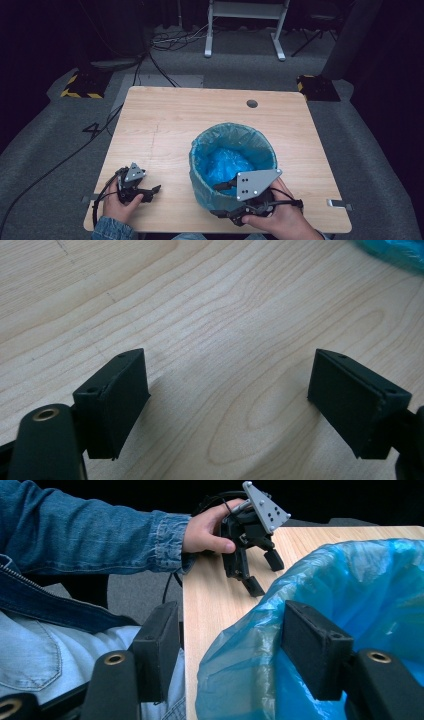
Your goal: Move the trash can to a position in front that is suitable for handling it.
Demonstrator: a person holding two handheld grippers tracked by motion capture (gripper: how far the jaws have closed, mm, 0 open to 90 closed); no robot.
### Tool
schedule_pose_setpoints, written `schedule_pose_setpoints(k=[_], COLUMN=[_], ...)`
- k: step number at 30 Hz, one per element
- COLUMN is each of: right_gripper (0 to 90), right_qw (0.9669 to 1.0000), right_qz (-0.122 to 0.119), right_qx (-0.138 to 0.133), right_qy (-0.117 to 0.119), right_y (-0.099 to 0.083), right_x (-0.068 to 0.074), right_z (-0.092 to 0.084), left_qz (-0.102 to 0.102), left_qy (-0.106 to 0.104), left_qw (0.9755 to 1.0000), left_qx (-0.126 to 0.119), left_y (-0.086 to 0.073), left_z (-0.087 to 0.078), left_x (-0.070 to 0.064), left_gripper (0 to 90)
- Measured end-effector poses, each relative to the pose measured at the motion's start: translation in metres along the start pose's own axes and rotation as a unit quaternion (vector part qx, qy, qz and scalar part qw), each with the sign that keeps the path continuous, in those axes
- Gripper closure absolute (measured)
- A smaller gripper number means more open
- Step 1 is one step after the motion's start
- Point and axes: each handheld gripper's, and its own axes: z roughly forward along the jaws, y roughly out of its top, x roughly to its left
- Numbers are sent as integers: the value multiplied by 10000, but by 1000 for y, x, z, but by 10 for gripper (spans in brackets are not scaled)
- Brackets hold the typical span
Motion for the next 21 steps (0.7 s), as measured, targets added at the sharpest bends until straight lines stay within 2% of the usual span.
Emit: schedule_pose_setpoints(k=[1, 2, 4, 6, 7, 9, 11, 12, 21], right_gripper=[352, 352, 333, 332, 326, 323, 313, 313, 298], right_qw=[9999, 9999, 9993, 9991, 9987, 9985, 9974, 9974, 9907], right_qz=[58, 58, 206, 234, 295, 316, 409, 409, 690], right_qx=[-43, -43, -90, -108, -174, -188, -199, -199, -329], right_qy=[-134, -134, -285, -328, -387, -415, -559, -559, -1127], right_y=[0, 0, -2, -3, -3, -4, -7, -7, -27], right_x=[-3, -3, -11, -14, -17, -18, -23, -23, -32], right_z=[-3, -3, -12, -15, -23, -26, -41, -41, -86], left_qz=[15, 15, 25, 25, 25, 35, 37, 37, 27], left_qy=[-15, -15, -16, -17, -17, -18, -17, -17, -15], left_qw=[10000, 10000, 10000, 10000, 10000, 10000, 10000, 10000, 10000], left_qx=[11, 11, 9, 10, 10, 19, 19, 19, 22], left_y=[0, 0, 0, 0, 0, 0, 0, 0, 0], left_z=[0, 0, 1, 1, 1, 0, 1, 1, 0], left_x=[0, 0, 0, 0, 0, 0, 0, 0, 0], left_gripper=[145, 144, 142, 142, 142, 142, 142, 142, 142])
